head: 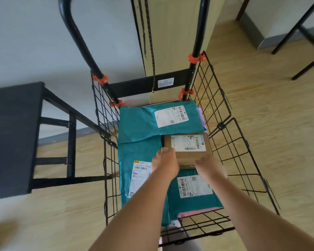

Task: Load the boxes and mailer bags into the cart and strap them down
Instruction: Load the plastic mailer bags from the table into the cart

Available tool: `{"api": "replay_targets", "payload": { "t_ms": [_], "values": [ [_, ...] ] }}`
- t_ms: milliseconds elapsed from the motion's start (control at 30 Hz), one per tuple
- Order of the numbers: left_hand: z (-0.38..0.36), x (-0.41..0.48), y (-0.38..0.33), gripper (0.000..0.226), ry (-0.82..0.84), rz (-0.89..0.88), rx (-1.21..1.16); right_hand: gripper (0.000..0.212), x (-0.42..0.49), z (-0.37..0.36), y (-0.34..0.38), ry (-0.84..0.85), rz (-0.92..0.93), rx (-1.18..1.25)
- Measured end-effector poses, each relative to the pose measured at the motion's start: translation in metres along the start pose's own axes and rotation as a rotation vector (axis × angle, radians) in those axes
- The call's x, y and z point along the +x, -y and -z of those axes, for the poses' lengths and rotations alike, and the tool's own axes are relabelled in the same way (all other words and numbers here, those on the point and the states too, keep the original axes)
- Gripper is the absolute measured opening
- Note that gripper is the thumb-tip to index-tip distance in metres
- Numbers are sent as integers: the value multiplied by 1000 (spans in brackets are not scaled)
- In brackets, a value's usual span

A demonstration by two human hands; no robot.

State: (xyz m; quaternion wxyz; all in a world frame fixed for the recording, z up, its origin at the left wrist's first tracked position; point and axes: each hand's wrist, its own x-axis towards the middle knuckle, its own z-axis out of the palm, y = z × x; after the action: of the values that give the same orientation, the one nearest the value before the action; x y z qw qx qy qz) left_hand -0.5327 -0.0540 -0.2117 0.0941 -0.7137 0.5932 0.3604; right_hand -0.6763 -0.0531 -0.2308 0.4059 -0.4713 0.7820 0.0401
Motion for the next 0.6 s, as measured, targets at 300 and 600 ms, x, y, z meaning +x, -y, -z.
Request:
{"api": "replay_targets", "payload": {
  "t_ms": [300,600],
  "values": [
    [48,-54,59,52,-124,82,66,8,-69,-8,76,-65,394,-408],
    [84,-112,156,44,-308,148,-64,16,-142,-55,159,-122,587,-443]
  ]
}}
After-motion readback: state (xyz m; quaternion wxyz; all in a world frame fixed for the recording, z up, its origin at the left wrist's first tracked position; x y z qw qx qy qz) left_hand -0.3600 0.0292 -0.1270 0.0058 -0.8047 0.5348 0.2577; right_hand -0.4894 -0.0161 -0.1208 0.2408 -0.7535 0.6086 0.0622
